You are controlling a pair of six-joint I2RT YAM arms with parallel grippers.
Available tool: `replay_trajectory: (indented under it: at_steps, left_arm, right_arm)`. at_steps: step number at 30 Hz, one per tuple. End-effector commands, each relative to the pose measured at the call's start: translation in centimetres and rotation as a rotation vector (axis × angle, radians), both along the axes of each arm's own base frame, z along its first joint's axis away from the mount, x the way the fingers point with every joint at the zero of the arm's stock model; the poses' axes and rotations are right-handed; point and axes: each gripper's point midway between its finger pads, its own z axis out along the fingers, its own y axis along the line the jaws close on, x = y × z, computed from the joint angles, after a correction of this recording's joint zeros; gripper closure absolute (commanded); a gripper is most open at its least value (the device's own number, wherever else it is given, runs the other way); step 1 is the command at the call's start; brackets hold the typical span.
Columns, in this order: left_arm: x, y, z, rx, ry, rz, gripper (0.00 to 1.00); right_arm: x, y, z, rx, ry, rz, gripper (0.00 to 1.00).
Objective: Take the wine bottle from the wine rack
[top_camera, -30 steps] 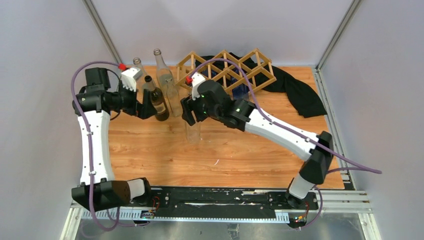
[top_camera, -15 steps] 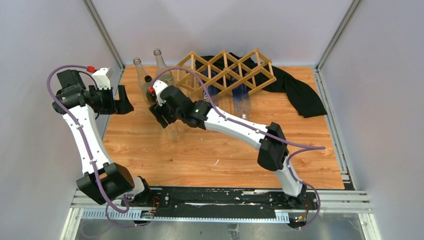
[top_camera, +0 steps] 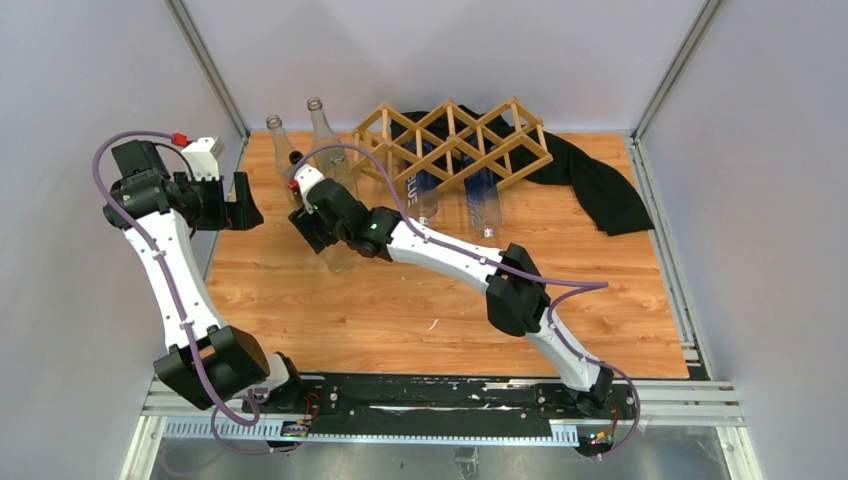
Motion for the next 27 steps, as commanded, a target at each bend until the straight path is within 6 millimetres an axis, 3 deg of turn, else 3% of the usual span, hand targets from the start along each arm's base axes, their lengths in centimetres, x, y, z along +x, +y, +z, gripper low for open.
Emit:
replay_trajectory:
  at_steps: [1, 9, 19, 21, 23, 27]
  left_arm:
    - [0.0, 0.3, 1.0, 0.016, -0.023, -0.002, 0.01]
    - [0.1, 0.1, 0.8, 0.011, -0.022, -0.015, 0.00]
    - [0.1, -0.3, 0.8, -0.005, -0.031, -0.030, 0.00]
    - [0.1, -0.4, 0.8, -0.010, -0.031, -0.035, 0.00]
    - [0.1, -0.4, 0.8, -0.012, -0.033, -0.038, 0.00]
    - [0.0, -0.6, 0.8, -0.016, -0.034, -0.041, 0.00]
  right_arm:
    - [1.7, 1.6, 4.1, 0.129, -0.100, -0.048, 1.00]
    - [3.4, 2.2, 3.1, 0.172, -0.123, -0.095, 1.00]
    - [4.0, 2.7, 2.4, 0.193, -0.162, -0.094, 1.00]
    - [3.8, 2.7, 2.2, 0.185, -0.155, -0.088, 0.89]
    - [3.5, 2.5, 2.0, 0.177, -0.150, -0.084, 0.68]
    - [3.1, 1.7, 2.6, 0.171, -0.144, -0.087, 0.37]
